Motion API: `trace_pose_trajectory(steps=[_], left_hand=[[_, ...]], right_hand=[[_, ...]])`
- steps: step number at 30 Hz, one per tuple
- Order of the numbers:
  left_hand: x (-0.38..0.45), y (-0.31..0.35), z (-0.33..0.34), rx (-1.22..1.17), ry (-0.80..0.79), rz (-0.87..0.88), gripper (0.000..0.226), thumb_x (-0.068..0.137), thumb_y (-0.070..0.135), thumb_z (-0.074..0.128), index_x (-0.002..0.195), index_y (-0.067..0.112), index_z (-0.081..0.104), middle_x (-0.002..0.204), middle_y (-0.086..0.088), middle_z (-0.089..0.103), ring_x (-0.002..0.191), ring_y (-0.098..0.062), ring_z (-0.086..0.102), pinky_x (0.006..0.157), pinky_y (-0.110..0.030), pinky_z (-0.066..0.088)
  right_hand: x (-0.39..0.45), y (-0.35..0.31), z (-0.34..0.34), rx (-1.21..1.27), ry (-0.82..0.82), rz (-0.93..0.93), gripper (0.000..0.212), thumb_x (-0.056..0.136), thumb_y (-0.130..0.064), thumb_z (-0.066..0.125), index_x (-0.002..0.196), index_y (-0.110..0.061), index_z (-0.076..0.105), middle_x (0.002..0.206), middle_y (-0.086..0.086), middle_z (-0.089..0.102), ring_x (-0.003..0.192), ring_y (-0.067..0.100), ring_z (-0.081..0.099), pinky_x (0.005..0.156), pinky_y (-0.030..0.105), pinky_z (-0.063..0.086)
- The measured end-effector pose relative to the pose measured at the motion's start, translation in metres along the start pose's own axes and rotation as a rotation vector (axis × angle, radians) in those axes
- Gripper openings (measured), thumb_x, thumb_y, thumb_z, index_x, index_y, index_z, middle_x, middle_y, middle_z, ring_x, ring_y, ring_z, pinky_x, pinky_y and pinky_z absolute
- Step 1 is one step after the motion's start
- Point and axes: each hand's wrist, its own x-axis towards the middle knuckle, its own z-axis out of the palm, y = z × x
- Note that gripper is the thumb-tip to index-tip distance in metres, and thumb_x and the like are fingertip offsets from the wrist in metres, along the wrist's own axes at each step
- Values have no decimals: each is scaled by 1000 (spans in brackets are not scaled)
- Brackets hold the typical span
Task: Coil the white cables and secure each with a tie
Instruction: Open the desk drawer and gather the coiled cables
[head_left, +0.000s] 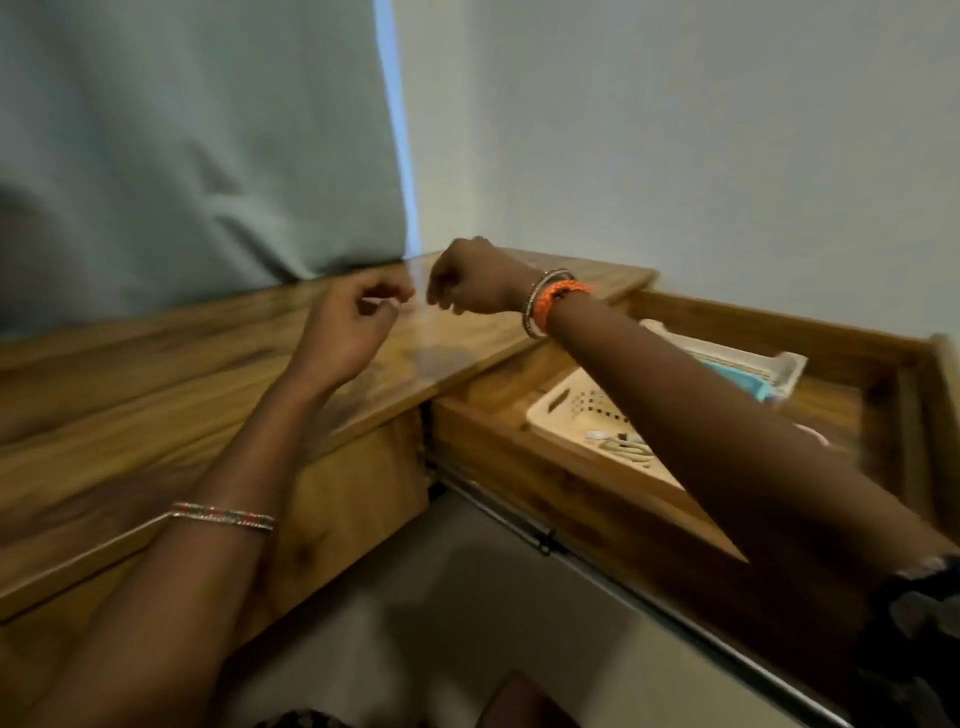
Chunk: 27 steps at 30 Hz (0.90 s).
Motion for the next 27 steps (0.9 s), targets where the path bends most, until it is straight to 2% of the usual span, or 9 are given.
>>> trace_pose_trajectory(steps=[5,7,9,13,16,20,22,25,27], left_hand=[[-67,-29,-130,179,203,-201,25,87,-6,47,92,13,62,90,-4,63,71,-2,54,63,-17,41],[-101,-37,-196,312,318,-265,20,85,-5,51,94,5,65,94,-14,67,80,-16,61,70,-21,44],[-142,-45,-260,539,515,-340,18,83,-1,54,98,0,64,98,-21,67,91,-31,62,75,-27,42],[-212,-51,-357,948,794,-572,39,79,4,53,118,2,50,116,-24,56,110,-41,51,88,-44,44],[-236,-69,-409,1022,702,-890,54,86,17,59,132,4,35,132,-25,40,122,-44,37,96,-50,38],[-259,-116,-468,1160,404,-944,72,83,20,62,145,15,25,144,-18,31,131,-41,28,104,-48,33],[-264,-139,-486,1183,271,-944,58,85,16,55,139,15,33,140,-15,39,127,-39,37,102,-46,37],[-261,-156,-493,1272,269,-947,32,87,16,52,118,7,52,121,-20,48,105,-42,52,93,-44,43],[-251,-158,-488,1299,267,-903,26,88,18,55,111,7,60,116,-21,49,101,-42,52,90,-41,42]], right_hand=[[38,-139,78,216,-119,-246,22,78,2,56,90,-5,72,81,5,68,77,17,64,73,26,53],[51,-206,118,259,-180,-362,22,80,-1,58,94,-8,73,89,7,71,86,20,65,79,29,52],[57,-273,156,305,-252,-456,27,82,-3,59,106,-10,69,103,11,70,97,24,64,90,35,50],[53,-389,203,417,-354,-546,63,85,-11,62,142,-14,35,129,15,54,112,25,56,85,25,42],[48,-457,235,498,-430,-562,77,84,-18,64,149,-16,22,141,16,44,121,28,51,90,28,43],[38,-517,263,554,-425,-559,67,80,-23,65,139,-11,36,139,15,45,123,32,48,98,36,44],[48,-527,268,594,-421,-501,65,79,-20,66,136,-7,39,136,16,47,120,32,49,95,37,46],[62,-521,272,633,-444,-441,76,76,-15,66,143,-7,32,136,16,48,119,31,50,93,36,48],[72,-512,273,731,-445,-407,69,83,-18,62,143,-5,31,136,17,48,120,30,49,94,36,45]])
